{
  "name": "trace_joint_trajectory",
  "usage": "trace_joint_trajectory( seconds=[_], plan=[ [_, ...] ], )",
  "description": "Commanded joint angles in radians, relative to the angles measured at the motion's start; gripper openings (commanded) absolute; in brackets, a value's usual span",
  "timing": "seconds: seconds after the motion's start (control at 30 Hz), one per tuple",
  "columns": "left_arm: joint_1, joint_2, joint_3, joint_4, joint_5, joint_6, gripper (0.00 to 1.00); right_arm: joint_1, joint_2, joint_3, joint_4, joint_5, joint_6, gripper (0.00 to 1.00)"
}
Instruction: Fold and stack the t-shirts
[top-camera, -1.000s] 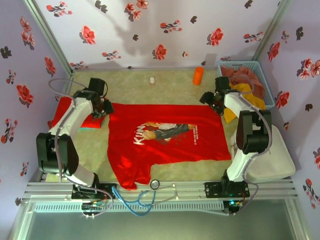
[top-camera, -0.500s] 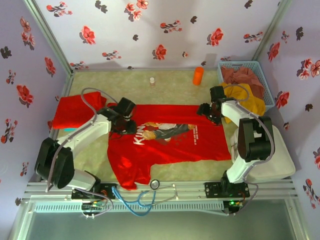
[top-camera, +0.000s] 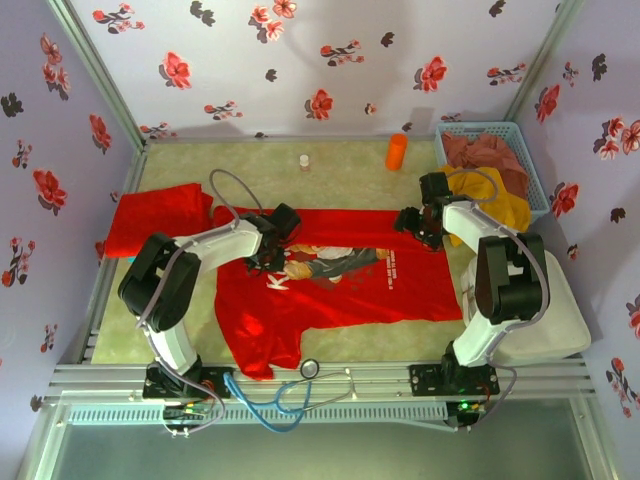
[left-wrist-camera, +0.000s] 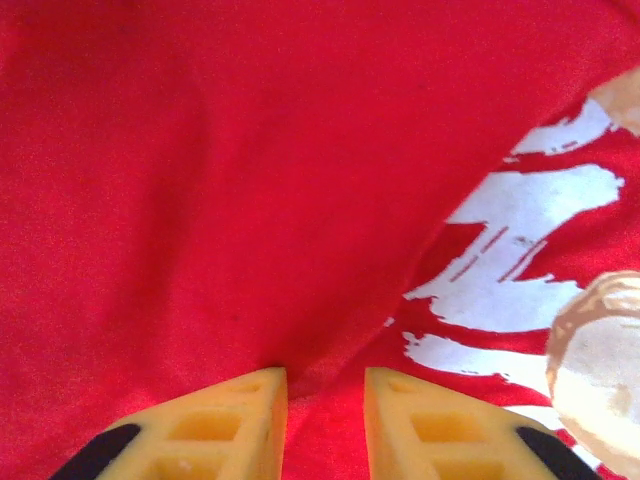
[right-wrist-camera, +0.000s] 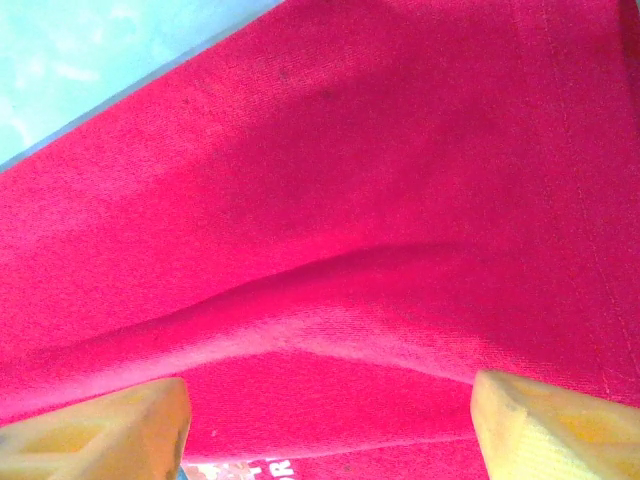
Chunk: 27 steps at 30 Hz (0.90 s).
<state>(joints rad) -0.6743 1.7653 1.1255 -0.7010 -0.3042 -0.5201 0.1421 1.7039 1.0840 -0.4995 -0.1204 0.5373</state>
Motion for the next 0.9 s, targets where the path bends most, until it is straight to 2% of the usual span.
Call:
trace_joint_trajectory(
  seconds=[0.0, 0.13, 0.23, 0.27, 0.33, 0.37, 0.43, 0.5, 0.67, 0.87],
  plan=[
    [0.001, -0.002, 0.034, -0.048, -0.105, 0.026, 0.24, -0.007, -0.018, 0.011, -0.018, -0.005, -0.018, 0.74],
    [0.020, 0.026, 0.038, -0.049, -0.105, 0.061, 0.17, -0.008, -0.006, 0.015, -0.011, -0.017, -0.016, 0.74],
    [0.025, 0.032, 0.043, -0.055, -0.099, 0.073, 0.16, -0.009, -0.005, 0.014, -0.010, -0.018, -0.017, 0.74],
    [0.025, 0.025, 0.045, -0.062, -0.098, 0.069, 0.18, -0.010, -0.004, 0.014, -0.011, -0.018, -0.018, 0.74],
    [0.024, 0.000, 0.035, -0.066, -0.077, 0.062, 0.37, -0.012, -0.010, 0.010, -0.011, -0.018, -0.019, 0.73],
    [0.024, -0.014, 0.029, -0.066, -0.066, 0.057, 0.41, -0.012, -0.011, 0.007, -0.009, -0.019, -0.020, 0.74],
    [0.019, -0.046, 0.007, -0.045, -0.023, 0.052, 0.47, -0.012, -0.013, 0.002, -0.001, -0.022, -0.020, 0.73],
    [0.016, -0.063, -0.016, -0.019, 0.002, 0.044, 0.49, -0.013, -0.009, -0.001, 0.003, -0.026, -0.017, 0.73],
    [0.021, -0.024, -0.048, 0.015, -0.008, 0.041, 0.47, -0.013, -0.002, -0.001, 0.004, -0.028, -0.021, 0.73],
    [0.040, -0.010, -0.057, 0.027, -0.015, 0.070, 0.33, -0.013, -0.004, -0.007, 0.005, -0.025, -0.021, 0.73]
  ],
)
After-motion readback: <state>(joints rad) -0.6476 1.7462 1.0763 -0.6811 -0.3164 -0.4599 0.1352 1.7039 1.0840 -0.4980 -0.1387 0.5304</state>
